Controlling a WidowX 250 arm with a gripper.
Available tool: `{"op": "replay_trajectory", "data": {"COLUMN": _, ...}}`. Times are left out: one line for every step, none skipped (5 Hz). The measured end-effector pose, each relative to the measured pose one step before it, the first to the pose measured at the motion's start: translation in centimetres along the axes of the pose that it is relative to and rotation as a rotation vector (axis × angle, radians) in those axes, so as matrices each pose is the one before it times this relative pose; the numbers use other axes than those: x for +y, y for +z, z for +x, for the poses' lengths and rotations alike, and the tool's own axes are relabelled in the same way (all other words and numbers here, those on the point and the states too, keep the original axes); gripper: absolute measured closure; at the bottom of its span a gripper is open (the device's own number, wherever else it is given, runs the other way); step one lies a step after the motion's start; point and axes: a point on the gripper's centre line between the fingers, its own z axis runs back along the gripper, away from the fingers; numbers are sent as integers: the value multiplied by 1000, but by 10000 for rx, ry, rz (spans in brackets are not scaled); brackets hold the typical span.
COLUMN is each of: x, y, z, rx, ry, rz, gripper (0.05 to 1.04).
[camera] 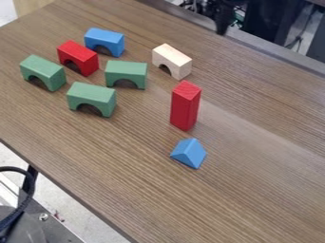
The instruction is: Transferred the wooden arc on the top of the blue arc
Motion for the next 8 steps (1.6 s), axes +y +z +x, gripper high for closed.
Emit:
{"op": "replay_trajectory", "data": {"x": 758, "y": -2052, "z": 3001, "rx": -346, "ry": 1241, "rz": 587, "gripper": 85}}
{"op": "replay_trajectory", "data": {"x": 1353, "y": -2303, "z": 2786, "rx": -127, "ry": 1408, "rz": 670, "gripper": 85}}
{"op": "replay_trajectory", "data": {"x": 903, "y": -2166, "z": 2187, "rx": -139, "ry": 942, "rz": 533, "gripper": 85}}
{"op": "replay_trajectory", "data": {"x": 926, "y": -1730, "z": 1781, "rx": -90, "ry": 1170, "rz": 356, "gripper": 85}}
{"op": "replay_trajectory", "data": {"x": 41, "y": -1996, "z": 22, "rx": 398, "ry": 504, "rz": 383, "gripper": 85}}
{"op": "replay_trajectory", "data": {"x": -1117, "y": -933, "z": -531, "rx": 205, "ry": 86, "rz": 23, "gripper": 85}}
{"op": "replay_trajectory", "data": {"x": -732, "y": -884, "z": -1083, "rx": 77, "ry": -240, "rz": -30, "gripper": 85}}
{"op": "replay_trajectory", "data": {"x": -369, "y": -1435, "z": -1411, "rx": -24, "ry": -404, "rz": 112, "gripper": 85}}
